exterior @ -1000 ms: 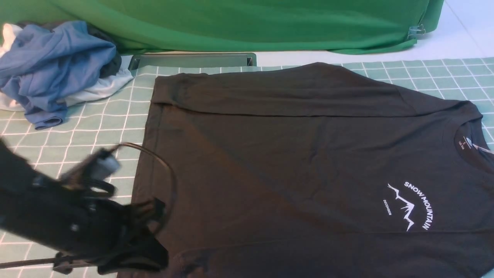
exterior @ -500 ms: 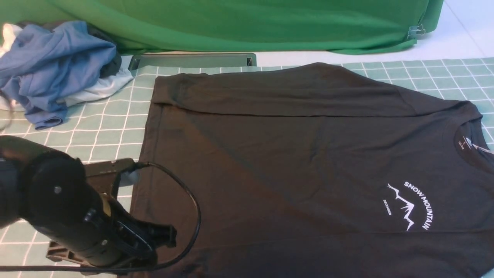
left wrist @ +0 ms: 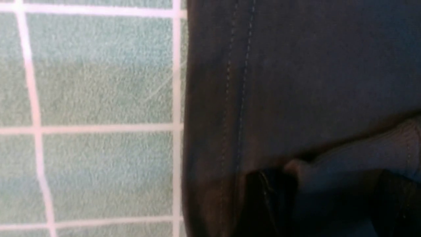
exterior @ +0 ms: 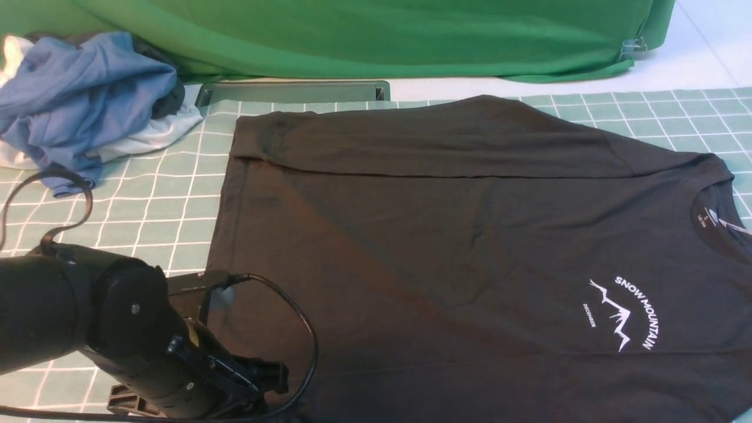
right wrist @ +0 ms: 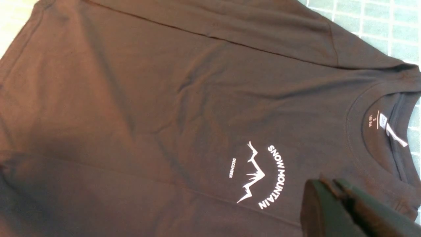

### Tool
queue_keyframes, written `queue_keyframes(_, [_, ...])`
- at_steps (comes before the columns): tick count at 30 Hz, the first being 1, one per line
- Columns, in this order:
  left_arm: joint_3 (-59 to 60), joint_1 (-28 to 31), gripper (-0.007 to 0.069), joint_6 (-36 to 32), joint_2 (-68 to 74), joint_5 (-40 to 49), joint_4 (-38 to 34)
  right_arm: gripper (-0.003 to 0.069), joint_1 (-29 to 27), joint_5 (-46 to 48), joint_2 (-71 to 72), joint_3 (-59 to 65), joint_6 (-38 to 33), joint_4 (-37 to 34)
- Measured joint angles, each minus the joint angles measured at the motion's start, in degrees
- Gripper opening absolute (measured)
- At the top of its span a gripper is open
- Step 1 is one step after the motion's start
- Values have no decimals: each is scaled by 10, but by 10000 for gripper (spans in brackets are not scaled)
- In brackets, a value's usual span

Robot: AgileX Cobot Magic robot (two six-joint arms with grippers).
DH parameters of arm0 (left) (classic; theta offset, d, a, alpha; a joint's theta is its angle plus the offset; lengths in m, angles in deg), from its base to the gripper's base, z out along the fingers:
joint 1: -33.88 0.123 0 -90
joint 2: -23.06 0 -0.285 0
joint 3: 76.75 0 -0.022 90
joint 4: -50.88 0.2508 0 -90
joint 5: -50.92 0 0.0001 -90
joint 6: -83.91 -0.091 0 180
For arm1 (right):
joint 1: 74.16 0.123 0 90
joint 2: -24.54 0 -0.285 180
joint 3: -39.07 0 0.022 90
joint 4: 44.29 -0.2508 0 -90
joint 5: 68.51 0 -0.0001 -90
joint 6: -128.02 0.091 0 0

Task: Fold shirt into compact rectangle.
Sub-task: 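Grasp the left edge of the dark T-shirt lying flat on the table, then fold the left side of the black T-shirt inward over its body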

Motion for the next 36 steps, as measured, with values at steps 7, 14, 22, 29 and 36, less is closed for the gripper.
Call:
queue_keyframes(7, [-6,0,307,-12,30,-8,3,32,0,0,0,0,0,0])
queue_keyframes(14, [-16,1,47,-27,30,-5,-9,38,0,2,0,0,-3,0])
queue_keyframes(22, [-74,0,34,-25,11,67,-9,52,0,2,0,0,-3,0])
queue_keyframes(29, [-185,5,34,3,5,148,0,70,0,4,0,0,-4,0])
queue_keyframes(36, [-299,115,34,0,55,152,-15,78,0,-7,0,0,-4,0])
